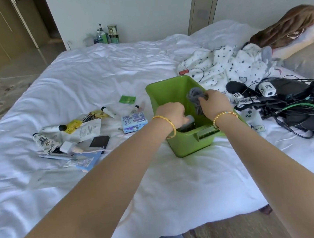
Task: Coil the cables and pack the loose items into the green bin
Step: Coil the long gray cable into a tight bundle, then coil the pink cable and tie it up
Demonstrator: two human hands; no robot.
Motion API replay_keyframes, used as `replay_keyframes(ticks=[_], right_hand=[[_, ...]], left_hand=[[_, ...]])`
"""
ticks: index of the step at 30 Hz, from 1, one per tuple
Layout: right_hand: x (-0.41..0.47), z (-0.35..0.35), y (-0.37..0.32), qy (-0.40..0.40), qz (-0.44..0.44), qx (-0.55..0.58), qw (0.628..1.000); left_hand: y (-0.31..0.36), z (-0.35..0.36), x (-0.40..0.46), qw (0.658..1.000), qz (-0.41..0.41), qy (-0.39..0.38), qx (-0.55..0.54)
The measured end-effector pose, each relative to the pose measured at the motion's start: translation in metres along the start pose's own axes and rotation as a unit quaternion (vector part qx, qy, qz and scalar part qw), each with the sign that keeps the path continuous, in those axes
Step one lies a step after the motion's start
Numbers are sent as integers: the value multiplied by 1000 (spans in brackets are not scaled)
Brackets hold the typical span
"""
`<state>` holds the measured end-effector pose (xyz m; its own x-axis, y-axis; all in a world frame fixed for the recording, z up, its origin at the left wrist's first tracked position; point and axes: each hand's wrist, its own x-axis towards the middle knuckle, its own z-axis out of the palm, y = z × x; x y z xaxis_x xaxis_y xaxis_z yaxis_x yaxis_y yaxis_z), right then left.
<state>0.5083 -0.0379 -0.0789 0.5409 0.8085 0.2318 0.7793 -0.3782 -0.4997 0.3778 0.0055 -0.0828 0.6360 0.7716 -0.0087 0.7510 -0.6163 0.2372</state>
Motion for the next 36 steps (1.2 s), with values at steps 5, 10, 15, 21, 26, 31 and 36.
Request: replay_keyframes(ticks=[5, 10, 15, 21, 26, 31, 36], right_hand=[[17, 15, -1, -58, 7, -81, 995], [14, 18, -2, -85, -5, -63, 994], [-4, 13, -16, -82, -60, 0, 995], [-51, 21, -69, 14, -171, 77, 982], [-106, 53, -108, 0, -210, 104, 972], [-149, 103, -127, -117, -195, 91, 969], [-174, 146, -137, -282, -189, 5, 941]], left_hand=[[20, 9, 20, 979, -19, -144, 142], [12, 13, 20, 988, 7, -105, 112], [-9, -2, 7, 997, 15, 58, -40], [-58, -20, -47, 972, -43, 179, -149], [-105, -10, -114, 972, -111, 151, -145], [-151, 7, -163, 972, -185, 75, -125], [-191, 37, -196, 972, -212, -8, -97]])
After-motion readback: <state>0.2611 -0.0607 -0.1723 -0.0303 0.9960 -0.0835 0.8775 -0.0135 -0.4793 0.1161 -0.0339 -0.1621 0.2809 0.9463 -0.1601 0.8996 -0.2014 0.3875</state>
